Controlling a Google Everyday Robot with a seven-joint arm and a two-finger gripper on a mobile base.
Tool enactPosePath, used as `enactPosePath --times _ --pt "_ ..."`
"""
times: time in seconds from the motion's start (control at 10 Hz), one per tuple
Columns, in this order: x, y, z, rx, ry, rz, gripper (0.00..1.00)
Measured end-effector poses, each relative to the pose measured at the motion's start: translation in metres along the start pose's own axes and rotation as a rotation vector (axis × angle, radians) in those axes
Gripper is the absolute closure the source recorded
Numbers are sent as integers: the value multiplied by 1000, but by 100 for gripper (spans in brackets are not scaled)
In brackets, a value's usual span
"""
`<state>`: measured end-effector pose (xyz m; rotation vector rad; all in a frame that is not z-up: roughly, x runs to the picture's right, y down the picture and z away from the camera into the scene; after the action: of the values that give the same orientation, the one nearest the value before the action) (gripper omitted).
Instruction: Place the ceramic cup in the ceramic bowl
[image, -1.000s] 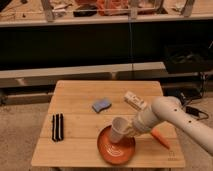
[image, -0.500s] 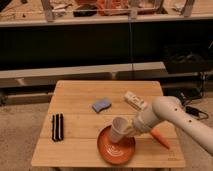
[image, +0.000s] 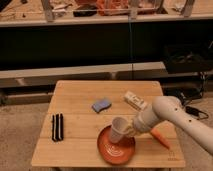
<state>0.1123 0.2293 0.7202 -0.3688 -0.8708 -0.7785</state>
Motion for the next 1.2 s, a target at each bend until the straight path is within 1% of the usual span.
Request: enactPosePath --times 1.2 --pt "0 -1 0 12 -26 -27 99"
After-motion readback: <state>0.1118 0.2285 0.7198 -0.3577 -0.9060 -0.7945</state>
